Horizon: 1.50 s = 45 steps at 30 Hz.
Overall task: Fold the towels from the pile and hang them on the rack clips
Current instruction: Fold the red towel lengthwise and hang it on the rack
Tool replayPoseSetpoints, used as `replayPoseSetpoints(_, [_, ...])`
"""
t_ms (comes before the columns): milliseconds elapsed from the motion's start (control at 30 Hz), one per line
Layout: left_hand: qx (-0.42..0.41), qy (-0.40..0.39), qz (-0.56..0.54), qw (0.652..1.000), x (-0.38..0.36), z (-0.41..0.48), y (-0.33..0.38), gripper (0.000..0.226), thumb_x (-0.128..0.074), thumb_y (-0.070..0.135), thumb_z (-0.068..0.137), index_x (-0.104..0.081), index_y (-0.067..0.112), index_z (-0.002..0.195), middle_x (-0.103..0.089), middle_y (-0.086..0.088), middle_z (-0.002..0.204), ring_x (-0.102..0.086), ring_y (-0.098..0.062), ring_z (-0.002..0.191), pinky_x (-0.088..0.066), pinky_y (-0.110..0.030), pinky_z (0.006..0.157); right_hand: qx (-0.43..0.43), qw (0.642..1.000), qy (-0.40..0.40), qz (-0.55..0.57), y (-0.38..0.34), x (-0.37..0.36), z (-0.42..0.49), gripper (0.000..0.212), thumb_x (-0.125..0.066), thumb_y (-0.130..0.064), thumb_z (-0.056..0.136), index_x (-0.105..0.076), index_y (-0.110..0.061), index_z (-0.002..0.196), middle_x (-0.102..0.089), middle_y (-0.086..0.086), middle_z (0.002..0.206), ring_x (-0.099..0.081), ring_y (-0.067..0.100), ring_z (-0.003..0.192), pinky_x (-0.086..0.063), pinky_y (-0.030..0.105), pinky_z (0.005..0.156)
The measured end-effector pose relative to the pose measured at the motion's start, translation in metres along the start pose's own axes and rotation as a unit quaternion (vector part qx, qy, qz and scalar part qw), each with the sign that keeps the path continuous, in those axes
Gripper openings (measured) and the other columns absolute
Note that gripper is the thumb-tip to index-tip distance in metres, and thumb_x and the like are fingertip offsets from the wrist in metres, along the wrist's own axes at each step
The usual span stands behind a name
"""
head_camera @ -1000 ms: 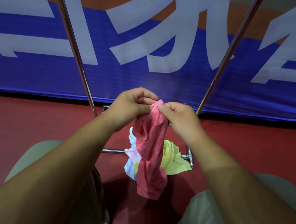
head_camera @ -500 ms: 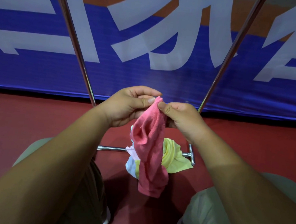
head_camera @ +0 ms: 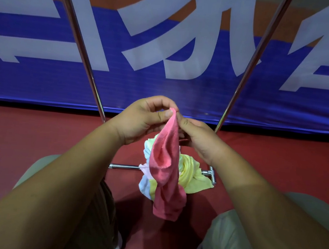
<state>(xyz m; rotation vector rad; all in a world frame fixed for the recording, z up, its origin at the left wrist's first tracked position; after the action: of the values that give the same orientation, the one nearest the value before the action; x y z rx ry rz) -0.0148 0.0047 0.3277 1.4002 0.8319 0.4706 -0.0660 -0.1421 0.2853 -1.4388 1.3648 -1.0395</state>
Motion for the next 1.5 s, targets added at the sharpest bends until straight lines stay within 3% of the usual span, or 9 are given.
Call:
replayPoseSetpoints(233, [-0.081,0.121,0.013,0.989,0.005,-0.001,0.015,0.012,-0.06,-0.002,0.105,-0.069,0.006,0.106,-0.071,-0.011,0.088,-0.071,-0.017,0.078,-0.064,-0.028,0.075,0.042,0.988,0.142,-0.039,-0.024,0.008,-0.021,0.027,-0.072,-0.034,0.099,-0.07,-0.027,0.125,-0.077,-0.005,0.121,-0.072,0.01,0.105,-0.056,0.03,0.098])
replayPoseSetpoints(467, [-0.102,0.178,0.003,0.979,-0.001,-0.017,0.039,0.01,-0.063,0.0,0.104,-0.07,0.006,0.107,-0.074,-0.013,0.088,-0.074,-0.02,0.077,-0.066,-0.03,0.082,0.002,0.984,0.101,-0.144,-0.017,0.004,-0.03,0.077,-0.065,-0.035,0.067,-0.057,-0.037,0.144,-0.07,-0.007,0.134,-0.07,0.012,0.12,-0.056,0.041,0.108])
replayPoseSetpoints(633, [-0.115,0.189,0.03,0.975,-0.009,-0.034,0.062,0.007,-0.065,0.003,0.104,-0.069,0.005,0.11,-0.07,-0.015,0.089,-0.072,-0.019,0.077,-0.065,-0.03,0.077,-0.053,0.945,0.157,-0.282,-0.038,0.022,-0.044,0.008,-0.063,-0.018,0.091,-0.071,-0.021,0.09,-0.073,0.004,0.08,-0.067,0.023,0.067,-0.058,0.036,0.063])
replayPoseSetpoints(733, [-0.118,0.213,0.084,0.966,-0.01,-0.044,0.082,0.004,-0.065,0.007,0.106,-0.068,0.007,0.109,-0.066,-0.01,0.079,-0.068,-0.017,0.068,-0.065,-0.031,0.065,-0.065,0.967,0.199,-0.144,-0.062,0.037,-0.062,0.019,-0.056,-0.011,0.099,-0.069,-0.014,0.087,-0.071,0.01,0.076,-0.067,0.019,0.053,-0.049,0.025,0.044])
replayPoseSetpoints(867, [-0.129,0.226,0.079,0.962,-0.019,-0.049,0.124,0.004,-0.059,0.009,0.11,-0.06,0.011,0.106,-0.066,-0.007,0.081,-0.076,-0.023,0.063,-0.065,-0.035,0.056,-0.006,0.979,0.2,0.029,-0.126,0.044,-0.082,0.017,-0.055,-0.007,0.103,-0.071,-0.004,0.11,-0.078,0.017,0.103,-0.083,0.032,0.074,-0.069,0.042,0.065])
replayPoseSetpoints(1000, [-0.169,0.232,0.07,0.955,-0.035,-0.049,0.185,0.007,-0.051,0.013,0.114,-0.054,0.007,0.111,-0.066,-0.012,0.09,-0.081,-0.029,0.071,-0.066,-0.036,0.057,0.095,0.979,0.161,0.083,-0.197,0.045,-0.095,0.021,-0.065,-0.016,0.104,-0.073,-0.001,0.117,-0.076,0.016,0.102,-0.079,0.025,0.081,-0.068,0.044,0.09])
replayPoseSetpoints(1233, [-0.221,0.26,0.111,0.934,-0.054,-0.061,0.288,0.014,-0.052,0.015,0.114,-0.061,0.008,0.106,-0.069,-0.006,0.068,-0.076,-0.019,0.058,-0.062,-0.029,0.05,0.257,0.932,0.181,-0.18,-0.294,0.043,-0.13,0.029,-0.087,-0.015,0.091,-0.08,-0.025,0.117,-0.084,-0.003,0.107,-0.081,0.015,0.098,-0.065,0.043,0.1])
replayPoseSetpoints(1400, [-0.236,0.284,0.122,0.921,-0.06,-0.072,0.327,0.015,-0.054,0.019,0.113,-0.067,0.011,0.108,-0.069,0.0,0.06,-0.071,-0.013,0.052,-0.062,-0.027,0.049,0.278,0.912,0.137,-0.269,-0.326,0.035,-0.144,0.05,-0.092,-0.022,0.086,-0.072,-0.044,0.126,-0.08,-0.015,0.115,-0.077,0.005,0.107,-0.062,0.039,0.102])
replayPoseSetpoints(1500, [-0.243,0.287,0.122,0.919,-0.061,-0.075,0.339,0.015,-0.056,0.017,0.112,-0.068,0.008,0.113,-0.07,-0.002,0.067,-0.07,-0.011,0.051,-0.061,-0.027,0.053,0.293,0.877,0.193,-0.327,-0.34,0.034,-0.143,0.038,-0.083,-0.019,0.093,-0.072,-0.043,0.121,-0.079,-0.015,0.11,-0.076,0.005,0.101,-0.064,0.04,0.097])
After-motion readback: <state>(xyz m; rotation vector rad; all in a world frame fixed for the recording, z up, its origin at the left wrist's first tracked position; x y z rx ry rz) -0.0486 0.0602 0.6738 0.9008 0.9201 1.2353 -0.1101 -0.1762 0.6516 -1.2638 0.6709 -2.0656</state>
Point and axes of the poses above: each hand's wrist, its own z-axis towards the middle knuckle, its own x-axis out of the back of the hand, y = z × x, the point moved 6 cm from there along z, towards the middle knuckle
